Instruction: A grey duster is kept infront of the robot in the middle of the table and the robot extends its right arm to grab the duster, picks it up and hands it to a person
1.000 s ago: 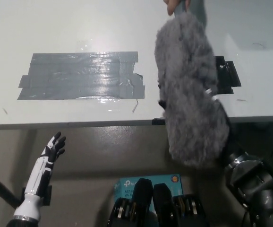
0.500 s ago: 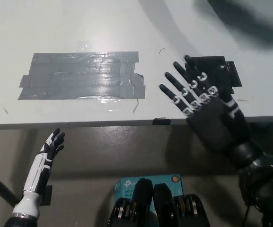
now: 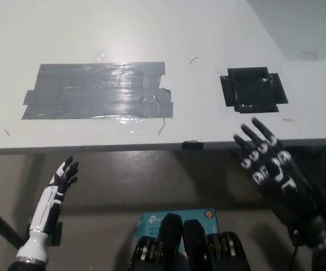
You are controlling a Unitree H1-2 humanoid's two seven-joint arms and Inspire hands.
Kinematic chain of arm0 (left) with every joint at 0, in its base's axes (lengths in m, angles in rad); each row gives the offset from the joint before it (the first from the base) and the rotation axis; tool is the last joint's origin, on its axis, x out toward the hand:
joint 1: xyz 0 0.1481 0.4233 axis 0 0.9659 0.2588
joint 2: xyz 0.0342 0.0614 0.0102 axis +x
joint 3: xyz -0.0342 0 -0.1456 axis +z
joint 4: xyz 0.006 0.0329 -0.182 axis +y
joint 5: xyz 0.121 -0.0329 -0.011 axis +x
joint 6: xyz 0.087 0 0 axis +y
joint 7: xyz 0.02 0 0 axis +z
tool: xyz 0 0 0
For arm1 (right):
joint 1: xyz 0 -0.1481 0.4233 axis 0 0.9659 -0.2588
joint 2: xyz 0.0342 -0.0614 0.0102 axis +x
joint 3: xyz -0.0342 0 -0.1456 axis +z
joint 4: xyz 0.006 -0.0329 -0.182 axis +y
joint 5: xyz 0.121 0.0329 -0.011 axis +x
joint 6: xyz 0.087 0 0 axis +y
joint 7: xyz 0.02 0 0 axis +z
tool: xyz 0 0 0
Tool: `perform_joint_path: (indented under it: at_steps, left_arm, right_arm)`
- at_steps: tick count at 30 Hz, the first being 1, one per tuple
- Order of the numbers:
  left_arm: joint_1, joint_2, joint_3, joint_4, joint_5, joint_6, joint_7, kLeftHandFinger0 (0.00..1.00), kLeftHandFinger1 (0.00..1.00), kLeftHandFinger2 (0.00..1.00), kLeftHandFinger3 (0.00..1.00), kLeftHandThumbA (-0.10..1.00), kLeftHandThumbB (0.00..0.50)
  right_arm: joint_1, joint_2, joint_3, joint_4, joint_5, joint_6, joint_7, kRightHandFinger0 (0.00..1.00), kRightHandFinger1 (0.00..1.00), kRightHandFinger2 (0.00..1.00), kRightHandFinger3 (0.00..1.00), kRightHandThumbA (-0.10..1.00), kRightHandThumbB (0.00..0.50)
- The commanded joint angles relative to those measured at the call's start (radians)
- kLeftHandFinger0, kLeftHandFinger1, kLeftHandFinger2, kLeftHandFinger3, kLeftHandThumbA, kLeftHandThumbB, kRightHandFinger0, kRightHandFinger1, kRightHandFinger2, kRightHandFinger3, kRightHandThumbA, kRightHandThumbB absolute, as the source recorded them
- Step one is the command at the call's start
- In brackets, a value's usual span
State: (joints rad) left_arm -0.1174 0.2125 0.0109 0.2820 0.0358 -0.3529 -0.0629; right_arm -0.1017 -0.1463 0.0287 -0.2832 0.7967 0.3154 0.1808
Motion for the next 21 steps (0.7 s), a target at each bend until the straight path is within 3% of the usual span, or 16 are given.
perform_joint_path:
  at_steps: [1, 8, 21]
  left_arm:
    - [0.032, 0.004, 0.000, -0.038, 0.011, -0.033, 0.001, 1.00, 1.00, 1.00, 1.00, 1.00, 0.353]
    - [0.072, -0.003, -0.003, -0.041, 0.013, -0.044, 0.004, 1.00, 1.00, 1.00, 1.00, 1.00, 0.359]
    - [0.092, -0.006, 0.001, -0.037, 0.004, -0.055, 0.005, 1.00, 1.00, 1.00, 1.00, 1.00, 0.357]
  right_arm:
    - [0.077, -0.038, 0.016, 0.095, -0.496, -0.374, -0.030, 1.00, 1.00, 1.00, 1.00, 0.94, 0.375]
    - [0.090, -0.060, 0.045, 0.154, -0.654, -0.416, -0.088, 1.00, 1.00, 1.00, 1.00, 0.91, 0.396]
    - [0.086, -0.054, 0.047, 0.188, -0.700, -0.453, -0.083, 1.00, 1.00, 1.00, 1.00, 0.95, 0.414]
